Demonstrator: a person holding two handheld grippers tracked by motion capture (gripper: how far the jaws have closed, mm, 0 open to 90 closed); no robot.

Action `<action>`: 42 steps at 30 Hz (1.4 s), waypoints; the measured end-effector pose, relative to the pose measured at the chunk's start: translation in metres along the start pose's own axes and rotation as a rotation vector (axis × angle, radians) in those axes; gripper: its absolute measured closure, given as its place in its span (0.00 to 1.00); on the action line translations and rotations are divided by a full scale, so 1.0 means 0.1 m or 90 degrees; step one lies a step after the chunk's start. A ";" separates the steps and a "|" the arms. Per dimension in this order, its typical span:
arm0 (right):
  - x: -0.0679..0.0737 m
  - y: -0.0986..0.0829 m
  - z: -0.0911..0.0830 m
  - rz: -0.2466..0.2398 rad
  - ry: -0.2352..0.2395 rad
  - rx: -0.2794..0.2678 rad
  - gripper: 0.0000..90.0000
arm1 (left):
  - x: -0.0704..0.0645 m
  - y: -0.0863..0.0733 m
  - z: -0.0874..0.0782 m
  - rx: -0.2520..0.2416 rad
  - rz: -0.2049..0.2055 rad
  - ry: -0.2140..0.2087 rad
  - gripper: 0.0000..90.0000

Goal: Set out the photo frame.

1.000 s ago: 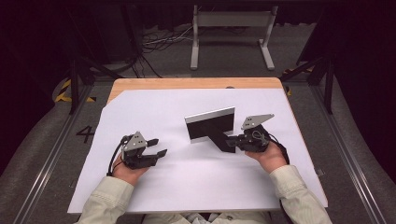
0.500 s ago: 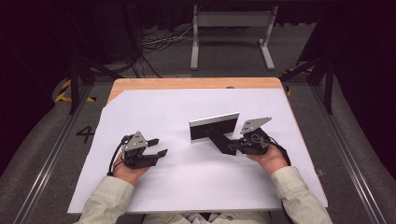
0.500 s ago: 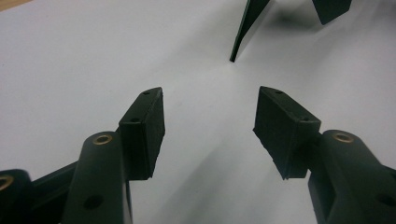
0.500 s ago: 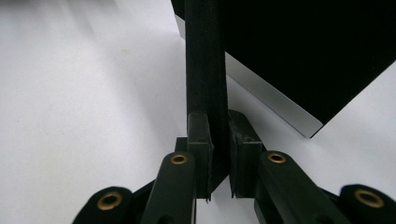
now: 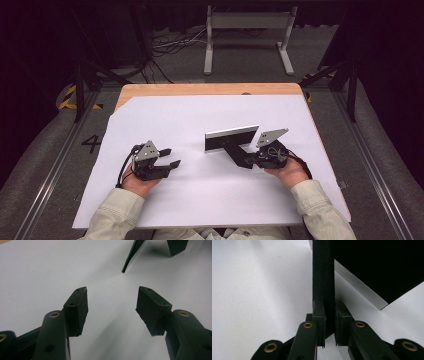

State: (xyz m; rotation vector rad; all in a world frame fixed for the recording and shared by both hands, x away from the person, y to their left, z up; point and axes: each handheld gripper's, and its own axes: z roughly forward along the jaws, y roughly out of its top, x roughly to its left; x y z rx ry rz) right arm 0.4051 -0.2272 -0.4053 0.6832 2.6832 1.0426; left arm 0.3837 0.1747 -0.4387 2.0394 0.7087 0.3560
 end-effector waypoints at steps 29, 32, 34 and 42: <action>0.06 -0.09 -0.38 0.038 -0.058 -0.060 0.84 | 0.01 0.30 0.22 -0.002 -0.027 0.010 0.87; 0.05 -0.09 -0.43 0.040 -0.066 -0.063 0.85 | 0.02 0.34 0.29 0.001 -0.033 0.001 0.95; 0.05 -0.11 -0.47 0.047 -0.079 -0.066 0.87 | 0.02 0.36 0.34 0.009 -0.034 -0.003 0.99; 0.02 -0.14 -0.57 0.063 -0.124 -0.092 0.88 | 0.08 0.42 0.50 0.015 -0.059 -0.020 1.00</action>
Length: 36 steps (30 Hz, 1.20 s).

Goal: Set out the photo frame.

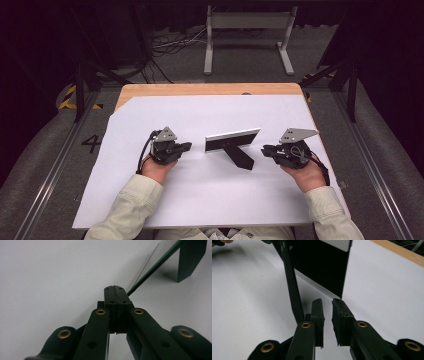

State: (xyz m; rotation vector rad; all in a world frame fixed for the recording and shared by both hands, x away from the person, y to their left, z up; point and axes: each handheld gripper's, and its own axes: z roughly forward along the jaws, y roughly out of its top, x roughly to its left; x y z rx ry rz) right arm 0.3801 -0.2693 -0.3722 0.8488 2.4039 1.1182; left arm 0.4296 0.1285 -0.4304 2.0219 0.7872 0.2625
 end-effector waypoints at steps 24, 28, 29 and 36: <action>-0.06 -0.07 -0.11 0.026 -0.027 -0.009 0.88 | 0.03 0.15 0.47 0.074 -0.045 -0.043 1.00; -0.07 -0.09 -0.15 0.035 -0.033 -0.007 0.88 | 0.00 0.18 0.54 0.109 -0.034 -0.053 1.00; -0.08 -0.09 -0.15 0.039 -0.032 -0.006 0.88 | -0.01 0.18 0.56 0.114 -0.033 -0.055 1.00; -0.09 -0.11 -0.19 0.046 -0.037 -0.009 0.88 | -0.03 0.18 0.60 0.132 -0.009 -0.046 1.00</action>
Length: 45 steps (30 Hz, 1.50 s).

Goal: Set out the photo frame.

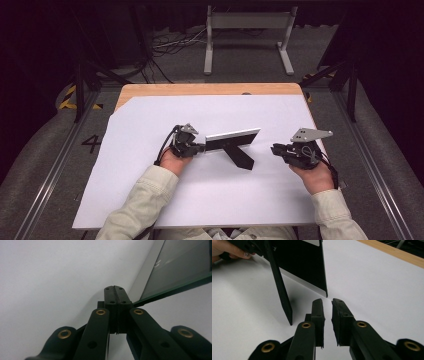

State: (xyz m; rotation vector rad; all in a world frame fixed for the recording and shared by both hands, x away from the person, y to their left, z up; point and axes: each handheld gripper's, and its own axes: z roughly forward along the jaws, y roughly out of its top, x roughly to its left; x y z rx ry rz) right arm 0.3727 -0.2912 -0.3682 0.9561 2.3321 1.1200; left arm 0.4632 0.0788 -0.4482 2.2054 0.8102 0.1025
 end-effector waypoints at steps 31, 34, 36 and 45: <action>-0.04 0.01 -0.08 0.015 -0.003 -0.019 0.87 | -0.22 0.02 -0.04 0.045 0.143 -0.061 1.00; -0.05 0.02 -0.12 0.018 -0.009 -0.026 0.87 | -0.28 0.03 -0.04 0.059 0.167 -0.068 1.00; -0.06 0.02 -0.14 0.019 -0.010 -0.030 0.87 | -0.32 0.03 -0.04 0.065 0.180 -0.076 1.00; -0.07 0.02 -0.16 0.023 -0.013 -0.034 0.87 | -0.48 0.04 -0.04 0.084 0.232 -0.128 1.00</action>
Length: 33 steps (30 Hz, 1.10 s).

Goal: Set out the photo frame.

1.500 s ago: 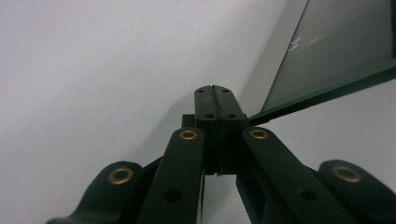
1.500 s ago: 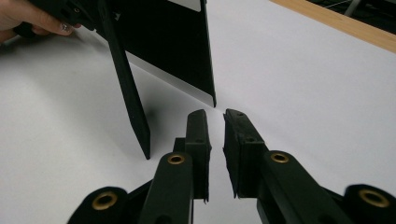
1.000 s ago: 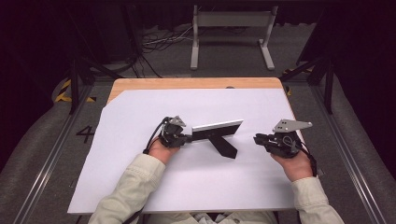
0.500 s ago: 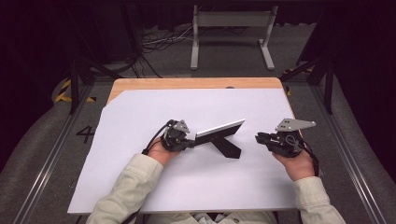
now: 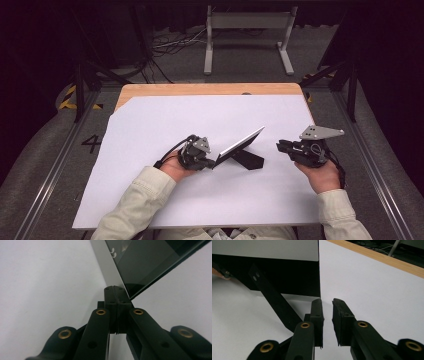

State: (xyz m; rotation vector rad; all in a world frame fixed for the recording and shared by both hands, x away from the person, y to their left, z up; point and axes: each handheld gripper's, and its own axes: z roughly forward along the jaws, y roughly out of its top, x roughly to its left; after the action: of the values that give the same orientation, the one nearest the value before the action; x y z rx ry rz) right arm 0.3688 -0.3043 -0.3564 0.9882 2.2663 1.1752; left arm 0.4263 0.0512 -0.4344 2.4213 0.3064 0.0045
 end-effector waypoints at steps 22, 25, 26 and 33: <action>-0.01 0.00 -0.02 0.003 0.002 -0.003 0.86 | -0.26 0.13 0.11 0.020 0.084 -0.068 1.00; -0.01 0.01 -0.03 0.004 0.002 -0.004 0.86 | -0.32 0.17 0.14 0.023 0.095 -0.079 1.00; -0.01 0.01 -0.03 0.003 0.002 -0.005 0.86 | -0.34 0.18 0.15 0.023 0.095 -0.081 1.00; 0.00 0.01 -0.04 0.001 0.003 -0.005 0.86 | -0.44 0.24 0.21 0.029 0.115 -0.100 1.00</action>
State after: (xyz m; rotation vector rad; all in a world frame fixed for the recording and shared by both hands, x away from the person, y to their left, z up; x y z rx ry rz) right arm 0.3673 -0.3062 -0.3535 0.9863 2.2625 1.1873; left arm 0.3902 0.0100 -0.4314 2.4695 0.0171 -0.1125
